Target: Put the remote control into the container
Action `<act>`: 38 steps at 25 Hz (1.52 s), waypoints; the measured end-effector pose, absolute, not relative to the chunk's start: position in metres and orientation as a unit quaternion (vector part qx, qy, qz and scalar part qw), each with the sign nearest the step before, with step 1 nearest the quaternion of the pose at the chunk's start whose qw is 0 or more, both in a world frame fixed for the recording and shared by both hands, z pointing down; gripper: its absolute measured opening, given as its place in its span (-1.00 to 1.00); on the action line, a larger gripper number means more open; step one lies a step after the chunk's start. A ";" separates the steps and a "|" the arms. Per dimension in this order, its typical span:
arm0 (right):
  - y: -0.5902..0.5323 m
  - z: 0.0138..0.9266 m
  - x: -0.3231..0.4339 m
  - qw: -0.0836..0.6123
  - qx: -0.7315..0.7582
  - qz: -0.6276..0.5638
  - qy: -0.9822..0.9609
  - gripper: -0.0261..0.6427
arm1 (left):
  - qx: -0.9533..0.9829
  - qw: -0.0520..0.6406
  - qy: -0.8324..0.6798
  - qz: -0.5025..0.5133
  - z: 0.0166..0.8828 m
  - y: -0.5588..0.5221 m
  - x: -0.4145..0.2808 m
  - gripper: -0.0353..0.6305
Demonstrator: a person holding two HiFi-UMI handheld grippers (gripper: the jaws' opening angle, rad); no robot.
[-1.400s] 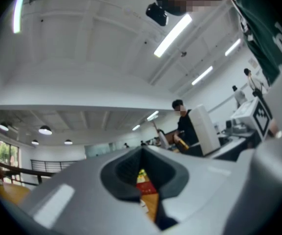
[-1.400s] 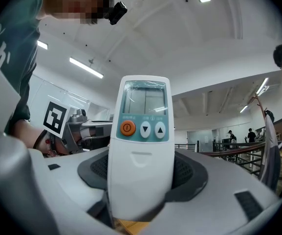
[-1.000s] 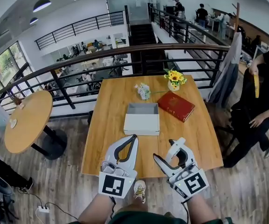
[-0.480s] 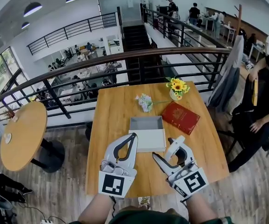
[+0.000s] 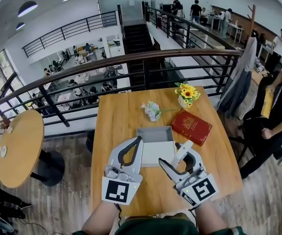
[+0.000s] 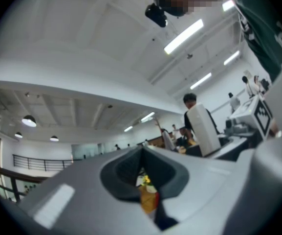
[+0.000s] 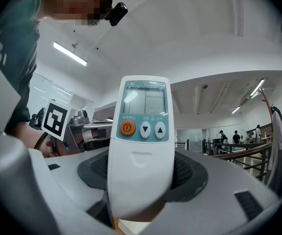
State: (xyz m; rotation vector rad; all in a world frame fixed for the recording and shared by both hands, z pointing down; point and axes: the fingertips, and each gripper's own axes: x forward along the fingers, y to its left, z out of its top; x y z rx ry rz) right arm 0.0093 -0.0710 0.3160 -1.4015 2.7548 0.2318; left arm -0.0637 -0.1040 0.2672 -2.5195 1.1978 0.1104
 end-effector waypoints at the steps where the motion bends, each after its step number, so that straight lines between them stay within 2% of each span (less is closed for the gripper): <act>1: -0.073 0.317 0.009 0.018 -0.453 0.074 0.888 -0.04 | -0.889 0.172 0.422 0.039 0.268 -0.108 -0.064 -0.91; 20: -0.115 0.324 0.046 0.010 -0.441 0.050 0.896 -0.04 | -0.890 0.142 0.432 0.033 0.285 -0.152 -0.026 -0.91; 25: -0.132 0.331 0.053 0.008 -0.428 0.041 0.903 -0.04 | -0.879 0.155 0.451 0.025 0.291 -0.167 -0.022 -0.91; 31: -0.160 0.346 0.048 -0.023 -0.400 0.045 0.915 -0.04 | -0.875 0.155 0.459 0.009 0.305 -0.187 -0.018 -0.91; 38: -0.203 0.383 0.032 -0.095 -0.363 0.040 0.926 -0.05 | -0.869 0.150 0.471 -0.002 0.316 -0.209 -0.027 -0.91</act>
